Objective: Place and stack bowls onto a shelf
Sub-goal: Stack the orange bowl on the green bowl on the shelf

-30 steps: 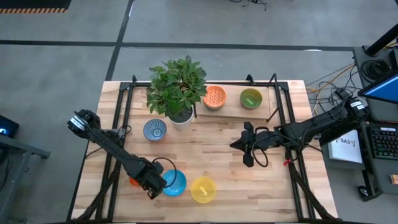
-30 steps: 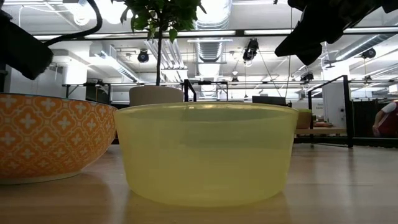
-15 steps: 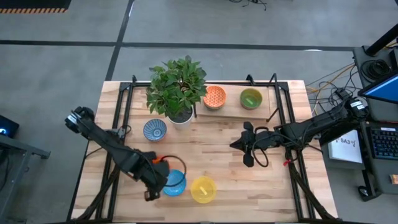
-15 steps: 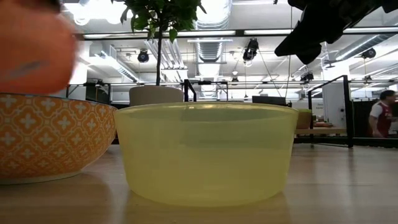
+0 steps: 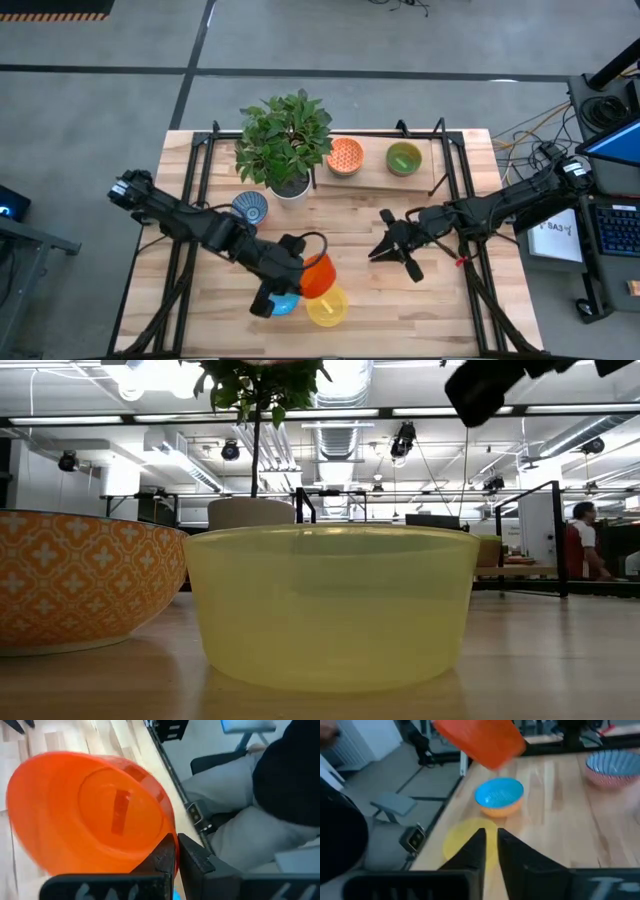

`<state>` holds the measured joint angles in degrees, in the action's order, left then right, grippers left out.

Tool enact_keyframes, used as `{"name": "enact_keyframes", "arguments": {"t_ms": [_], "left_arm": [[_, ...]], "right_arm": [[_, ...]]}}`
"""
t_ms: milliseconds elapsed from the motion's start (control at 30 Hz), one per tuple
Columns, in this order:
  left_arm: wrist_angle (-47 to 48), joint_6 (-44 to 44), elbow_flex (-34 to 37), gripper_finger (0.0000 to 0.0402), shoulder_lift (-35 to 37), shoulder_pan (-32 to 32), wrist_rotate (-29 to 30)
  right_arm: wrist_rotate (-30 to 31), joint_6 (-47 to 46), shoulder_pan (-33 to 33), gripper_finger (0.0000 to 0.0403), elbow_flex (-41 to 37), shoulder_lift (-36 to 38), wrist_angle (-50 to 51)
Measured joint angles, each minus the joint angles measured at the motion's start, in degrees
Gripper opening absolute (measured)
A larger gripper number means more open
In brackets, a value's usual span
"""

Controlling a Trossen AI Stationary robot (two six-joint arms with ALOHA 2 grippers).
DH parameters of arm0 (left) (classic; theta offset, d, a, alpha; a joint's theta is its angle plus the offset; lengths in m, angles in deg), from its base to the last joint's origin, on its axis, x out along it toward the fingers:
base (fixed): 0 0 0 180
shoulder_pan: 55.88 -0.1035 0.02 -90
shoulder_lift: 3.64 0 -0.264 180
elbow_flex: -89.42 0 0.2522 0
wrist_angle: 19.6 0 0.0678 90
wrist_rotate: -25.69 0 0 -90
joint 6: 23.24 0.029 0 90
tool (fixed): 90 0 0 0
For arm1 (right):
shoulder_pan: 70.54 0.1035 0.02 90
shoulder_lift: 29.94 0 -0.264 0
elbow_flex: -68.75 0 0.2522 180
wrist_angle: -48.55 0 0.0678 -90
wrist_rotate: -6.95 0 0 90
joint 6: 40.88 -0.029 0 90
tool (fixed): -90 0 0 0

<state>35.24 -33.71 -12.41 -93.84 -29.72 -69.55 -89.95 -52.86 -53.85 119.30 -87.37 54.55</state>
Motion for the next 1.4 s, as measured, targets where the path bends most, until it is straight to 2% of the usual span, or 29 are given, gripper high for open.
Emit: {"name": "enact_keyframes", "arguments": {"t_ms": [133,267,367,533,733,900,1067,1167,1333,1400], "left_arm": [[0.15,4.40,0.13,0.0000,-1.73,-0.71,-1.68],[-0.28,6.93,0.13,0.0000,-3.72,-0.82,-3.99],[-2.92,8.36,0.13,0.0000,-5.10,-0.93,-6.62],[-4.28,8.93,0.13,0.0000,-6.82,-1.15,-9.35],[-5.44,9.37,0.13,0.0000,-7.02,-1.17,-9.35],[-5.27,9.87,0.13,0.0000,-6.99,-1.17,-9.33],[-4.72,10.02,0.13,0.0000,-6.99,-1.15,-9.35],[-4.11,10.63,0.17,0.0000,-6.99,-1.11,-9.45],[-3.85,12.10,0.35,0.0000,-6.95,-1.17,-9.24],[-3.97,12.15,0.35,0.0003,-6.95,-1.34,-9.34]], "right_arm": [[-0.15,1.84,-0.07,0.0097,2.76,-0.75,-0.15],[-0.69,9.51,-0.07,0.0155,6.68,-3.01,-0.18],[-2.86,15.53,-0.07,0.0182,10.03,-5.96,0.18],[-10.59,21.93,-0.20,0.0191,16.66,-12.81,1.68],[-13.78,23.28,-0.22,0.0191,26.04,-22.02,10.60],[-19.09,23.91,-0.18,0.0191,32.04,-28.28,14.09],[-19.89,24.26,-0.24,0.0163,34.87,-31.79,16.09],[-21.59,25.24,-0.22,0.0121,35.99,-32.82,16.42],[-23.63,27.89,-0.08,0.0025,37.03,-33.40,17.98],[-23.89,28.12,-0.04,0.0017,37.03,-33.46,18.16]]}}
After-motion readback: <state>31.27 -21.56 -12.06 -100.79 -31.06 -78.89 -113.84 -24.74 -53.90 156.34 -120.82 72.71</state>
